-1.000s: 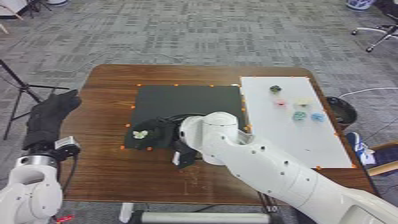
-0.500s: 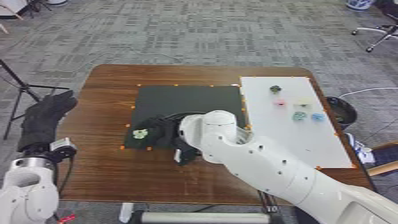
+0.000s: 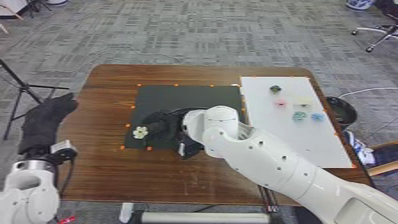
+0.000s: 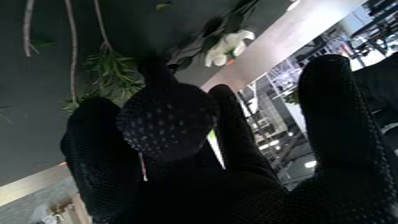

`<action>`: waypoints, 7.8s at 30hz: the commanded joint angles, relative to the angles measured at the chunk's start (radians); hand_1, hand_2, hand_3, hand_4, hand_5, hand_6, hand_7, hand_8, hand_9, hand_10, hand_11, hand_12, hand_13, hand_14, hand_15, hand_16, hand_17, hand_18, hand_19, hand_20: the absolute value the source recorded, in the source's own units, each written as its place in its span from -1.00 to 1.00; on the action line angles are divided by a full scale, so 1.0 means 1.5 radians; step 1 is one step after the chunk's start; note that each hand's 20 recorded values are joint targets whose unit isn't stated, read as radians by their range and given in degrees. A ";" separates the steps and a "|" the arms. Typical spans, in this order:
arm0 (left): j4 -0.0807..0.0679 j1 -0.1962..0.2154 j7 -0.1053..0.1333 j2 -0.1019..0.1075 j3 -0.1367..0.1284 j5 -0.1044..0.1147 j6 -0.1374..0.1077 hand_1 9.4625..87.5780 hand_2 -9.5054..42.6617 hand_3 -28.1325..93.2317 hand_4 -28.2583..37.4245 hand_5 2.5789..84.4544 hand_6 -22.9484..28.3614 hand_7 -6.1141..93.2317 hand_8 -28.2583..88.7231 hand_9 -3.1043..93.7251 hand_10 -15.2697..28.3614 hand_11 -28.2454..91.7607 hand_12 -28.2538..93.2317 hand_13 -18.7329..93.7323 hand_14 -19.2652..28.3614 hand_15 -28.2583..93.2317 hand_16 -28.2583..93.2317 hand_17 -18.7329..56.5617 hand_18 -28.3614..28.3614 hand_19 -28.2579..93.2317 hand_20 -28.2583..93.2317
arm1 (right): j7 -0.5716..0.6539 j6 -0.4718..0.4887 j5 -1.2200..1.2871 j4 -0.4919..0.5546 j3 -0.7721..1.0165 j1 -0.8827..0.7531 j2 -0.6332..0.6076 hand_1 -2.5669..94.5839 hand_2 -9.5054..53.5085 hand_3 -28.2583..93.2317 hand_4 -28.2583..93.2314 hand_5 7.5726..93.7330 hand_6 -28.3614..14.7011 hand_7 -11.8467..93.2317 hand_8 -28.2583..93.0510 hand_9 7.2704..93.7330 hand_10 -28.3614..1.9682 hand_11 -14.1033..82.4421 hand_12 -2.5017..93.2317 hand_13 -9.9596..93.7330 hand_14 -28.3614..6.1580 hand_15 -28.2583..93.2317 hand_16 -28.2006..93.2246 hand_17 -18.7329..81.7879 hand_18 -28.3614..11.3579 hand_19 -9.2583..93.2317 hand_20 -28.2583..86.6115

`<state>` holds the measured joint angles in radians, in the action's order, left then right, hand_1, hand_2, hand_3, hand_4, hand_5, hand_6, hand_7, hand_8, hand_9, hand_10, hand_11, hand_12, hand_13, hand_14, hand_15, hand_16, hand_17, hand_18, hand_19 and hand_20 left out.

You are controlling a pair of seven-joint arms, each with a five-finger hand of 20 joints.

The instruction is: Arrange flowers

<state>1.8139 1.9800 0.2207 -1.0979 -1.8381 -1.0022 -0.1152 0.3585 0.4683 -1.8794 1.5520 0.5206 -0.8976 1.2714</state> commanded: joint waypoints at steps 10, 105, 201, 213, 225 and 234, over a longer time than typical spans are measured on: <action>0.002 -0.019 -0.005 0.004 0.017 0.003 -0.016 -0.72 0.20 0.62 -1.00 0.32 -0.20 -0.55 -0.68 0.12 0.37 -0.19 -0.36 -0.02 0.54 -0.20 -0.52 -0.45 0.47 -0.33 -0.26 | -0.010 -0.007 -0.007 -0.008 0.001 0.005 0.027 -0.48 -0.46 0.37 -0.72 -0.54 0.23 -0.70 -0.63 -0.02 -0.35 -0.60 -0.81 0.96 0.40 0.48 -0.09 0.65 -0.47 1.00 0.52; 0.057 0.059 0.047 -0.037 -0.031 -0.029 0.020 -0.48 -0.74 0.60 -0.78 0.25 -0.13 -0.53 -0.68 0.11 0.35 -0.17 -0.35 0.02 0.54 -0.17 -0.51 -0.37 0.48 -0.30 -0.22 | -0.036 -0.404 -0.256 0.066 0.510 -0.501 -0.356 0.16 -1.00 0.53 -0.84 0.15 0.45 -0.26 -0.48 0.33 0.14 -0.37 -0.56 0.80 0.45 0.50 -0.10 0.44 -0.32 1.00 0.34; 0.005 -0.035 0.051 0.014 0.050 0.024 -0.018 -0.73 0.47 0.58 -1.00 0.36 -0.16 -0.55 -0.68 0.18 0.38 -0.17 -0.36 0.05 0.55 -0.14 -0.53 -0.36 0.45 -0.30 -0.24 | -0.208 -0.235 -0.255 -0.214 0.055 0.001 0.127 0.31 -0.90 0.35 -0.80 0.55 0.45 -0.39 -0.48 0.64 0.32 -0.61 -0.49 0.91 0.56 0.50 -0.05 0.56 -0.27 1.00 0.48; 0.006 -0.031 0.051 0.007 0.054 0.025 -0.020 -0.72 0.37 0.59 -1.00 0.33 -0.16 -0.55 -0.68 0.17 0.38 -0.17 -0.36 0.04 0.55 -0.15 -0.53 -0.36 0.45 -0.30 -0.24 | -0.184 -0.185 -0.264 -0.204 0.067 -0.012 0.120 0.24 -0.80 0.30 -0.78 0.41 0.41 -0.46 -0.53 0.42 0.34 -0.52 -0.69 0.89 0.55 0.48 -0.06 0.53 -0.24 1.00 0.46; 0.005 -0.035 0.047 0.005 0.057 0.024 -0.022 -0.73 0.27 0.61 -1.00 0.32 -0.16 -0.56 -0.68 0.16 0.38 -0.17 -0.36 0.04 0.55 -0.15 -0.53 -0.37 0.45 -0.30 -0.24 | -0.181 -0.123 -0.278 -0.205 0.091 -0.018 0.114 0.01 -0.76 0.40 -0.76 0.30 0.40 -0.48 -0.53 0.34 0.31 -0.52 -0.73 0.86 0.48 0.48 -0.07 0.49 -0.28 1.00 0.42; 0.008 -0.036 0.044 0.005 0.060 0.022 -0.028 -0.73 0.23 0.61 -1.00 0.32 -0.17 -0.54 -0.68 0.16 0.38 -0.17 -0.35 0.03 0.55 -0.15 -0.53 -0.39 0.47 -0.29 -0.23 | -0.171 -0.104 -0.255 -0.198 0.082 0.013 0.098 -0.10 -0.74 0.46 -0.75 0.21 0.44 -0.48 -0.66 0.25 0.09 -0.53 -0.69 0.83 0.46 0.49 -0.08 0.47 -0.30 1.00 0.41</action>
<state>1.8172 1.9231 0.2923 -1.0818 -1.7426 -0.9683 -0.1566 0.0756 0.2907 -2.2835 1.2438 0.6557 -0.9211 1.4479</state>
